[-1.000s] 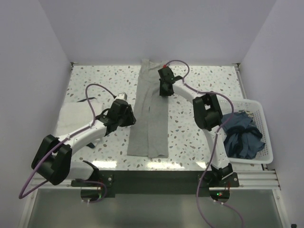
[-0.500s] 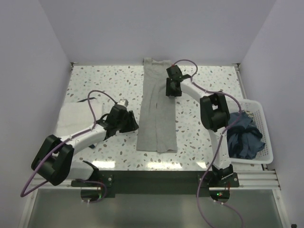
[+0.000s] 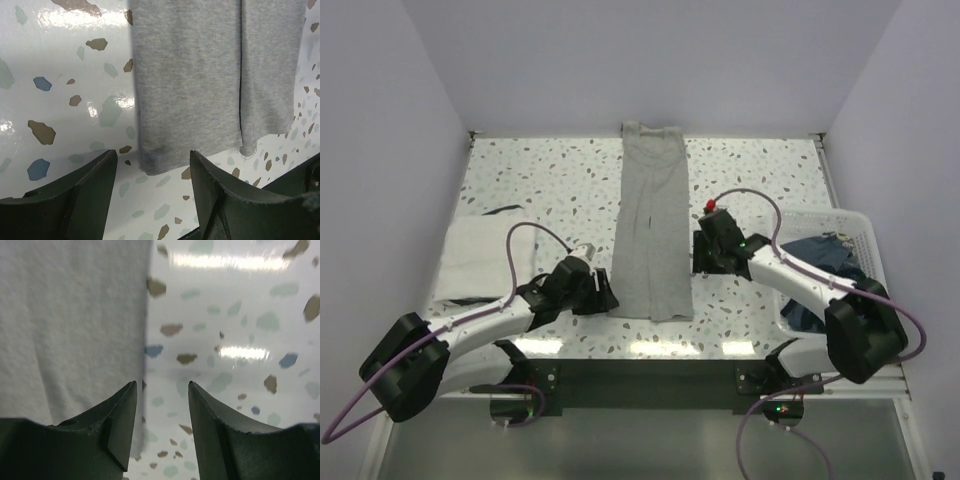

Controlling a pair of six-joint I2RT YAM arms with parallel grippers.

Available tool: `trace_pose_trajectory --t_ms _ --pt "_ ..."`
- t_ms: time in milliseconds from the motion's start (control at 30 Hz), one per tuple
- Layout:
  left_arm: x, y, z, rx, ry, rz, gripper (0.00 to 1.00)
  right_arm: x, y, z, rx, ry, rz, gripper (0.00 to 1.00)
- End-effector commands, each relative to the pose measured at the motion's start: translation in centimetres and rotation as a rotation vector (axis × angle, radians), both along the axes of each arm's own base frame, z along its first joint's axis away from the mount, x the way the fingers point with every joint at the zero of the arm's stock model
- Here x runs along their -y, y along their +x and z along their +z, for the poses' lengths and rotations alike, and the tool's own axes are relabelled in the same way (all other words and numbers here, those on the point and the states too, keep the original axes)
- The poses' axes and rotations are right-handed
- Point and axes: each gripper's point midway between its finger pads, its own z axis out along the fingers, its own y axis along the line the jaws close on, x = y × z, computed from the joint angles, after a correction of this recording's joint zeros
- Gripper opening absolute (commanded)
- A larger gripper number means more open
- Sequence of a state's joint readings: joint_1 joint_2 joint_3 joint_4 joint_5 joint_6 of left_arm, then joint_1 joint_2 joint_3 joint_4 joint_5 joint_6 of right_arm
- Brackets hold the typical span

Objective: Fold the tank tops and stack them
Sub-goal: Fold the tank top

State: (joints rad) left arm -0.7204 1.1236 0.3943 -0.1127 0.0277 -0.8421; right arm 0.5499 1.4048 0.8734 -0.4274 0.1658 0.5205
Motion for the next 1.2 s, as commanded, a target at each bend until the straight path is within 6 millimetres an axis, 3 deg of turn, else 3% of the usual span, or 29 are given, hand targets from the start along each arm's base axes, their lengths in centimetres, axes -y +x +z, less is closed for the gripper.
trace_pose_trajectory --t_ms 0,167,333,533,900,1067,1167 --pt "-0.2 -1.2 -1.1 -0.053 0.004 0.007 0.65 -1.0 -3.8 -1.0 -0.028 0.086 -0.008 0.5" --pt "-0.8 -2.0 -2.1 -0.081 0.065 0.035 0.63 -1.1 -7.7 -2.4 -0.09 0.162 -0.018 0.51" --pt "-1.6 -2.6 -2.8 -0.102 0.091 0.086 0.61 -1.6 -9.2 -2.6 -0.101 0.229 -0.033 0.54" --pt "-2.4 -3.3 -3.7 -0.13 0.126 0.115 0.57 -2.4 -11.7 -4.8 -0.165 0.239 -0.014 0.53" --pt "-1.8 -6.0 -5.5 -0.185 0.162 0.092 0.53 -2.5 -13.5 -6.3 -0.198 0.244 -0.033 0.51" --pt "-2.2 -6.1 -5.6 -0.178 0.169 0.109 0.48 -2.4 -14.3 -6.8 -0.218 0.255 -0.035 0.49" --pt "-2.2 -6.0 -5.6 -0.174 0.173 0.104 0.39 -2.4 -14.7 -7.4 -0.233 0.252 -0.036 0.45"
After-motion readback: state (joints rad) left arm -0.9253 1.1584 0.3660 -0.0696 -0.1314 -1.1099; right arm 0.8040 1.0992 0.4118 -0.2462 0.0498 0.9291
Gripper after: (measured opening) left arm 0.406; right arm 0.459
